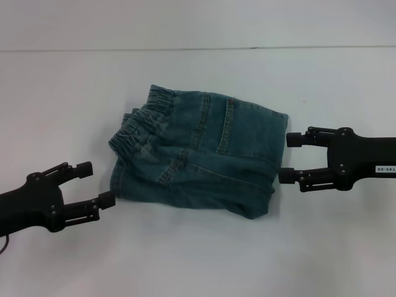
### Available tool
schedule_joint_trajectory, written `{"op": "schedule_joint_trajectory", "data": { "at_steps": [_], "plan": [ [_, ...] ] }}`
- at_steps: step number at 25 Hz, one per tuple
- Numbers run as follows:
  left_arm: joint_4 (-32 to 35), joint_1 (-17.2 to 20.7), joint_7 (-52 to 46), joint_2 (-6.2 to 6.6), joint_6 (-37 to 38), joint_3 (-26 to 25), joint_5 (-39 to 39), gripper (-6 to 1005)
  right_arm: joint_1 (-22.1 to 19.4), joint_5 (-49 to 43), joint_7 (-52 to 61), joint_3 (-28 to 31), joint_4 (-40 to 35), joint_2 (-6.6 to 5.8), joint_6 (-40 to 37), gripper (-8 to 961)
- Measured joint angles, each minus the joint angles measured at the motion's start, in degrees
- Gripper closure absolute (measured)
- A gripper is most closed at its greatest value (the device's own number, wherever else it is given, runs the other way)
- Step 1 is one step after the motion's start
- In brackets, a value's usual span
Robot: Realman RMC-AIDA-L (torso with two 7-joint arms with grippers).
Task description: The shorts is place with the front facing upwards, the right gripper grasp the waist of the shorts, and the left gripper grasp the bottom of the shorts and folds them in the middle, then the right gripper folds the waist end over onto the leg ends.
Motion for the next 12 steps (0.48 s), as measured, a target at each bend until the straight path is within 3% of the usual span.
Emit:
{"op": "schedule_joint_trajectory", "data": {
  "at_steps": [12],
  "plan": [
    [0.00, -0.52, -0.54, 0.09, 0.07, 0.00, 0.03, 67, 0.44, 0.00, 0.00, 0.00, 0.00, 0.03, 0.07, 12]
  ]
}}
